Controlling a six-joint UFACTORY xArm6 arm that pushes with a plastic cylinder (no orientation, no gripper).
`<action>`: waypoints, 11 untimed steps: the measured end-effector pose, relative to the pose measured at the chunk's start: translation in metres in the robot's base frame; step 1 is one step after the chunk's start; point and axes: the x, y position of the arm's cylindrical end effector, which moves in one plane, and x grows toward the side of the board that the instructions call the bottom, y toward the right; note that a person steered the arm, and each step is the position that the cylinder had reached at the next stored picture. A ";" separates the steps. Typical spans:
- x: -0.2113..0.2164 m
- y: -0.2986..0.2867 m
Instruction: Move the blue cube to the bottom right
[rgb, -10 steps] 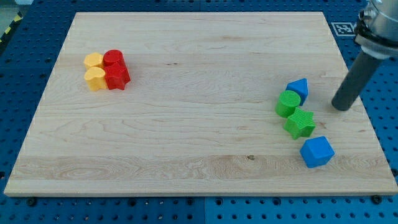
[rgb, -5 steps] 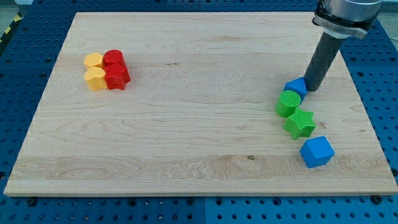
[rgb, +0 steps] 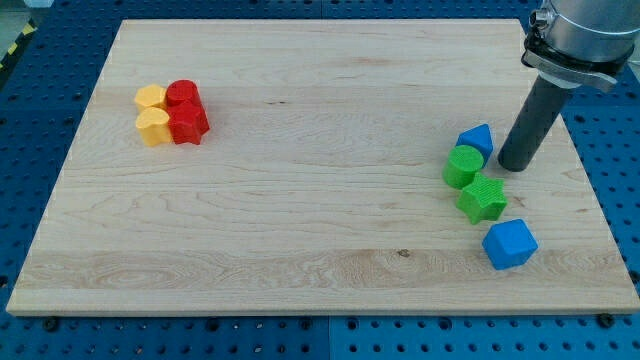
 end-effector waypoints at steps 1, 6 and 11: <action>-0.012 -0.004; -0.023 -0.023; 0.061 -0.042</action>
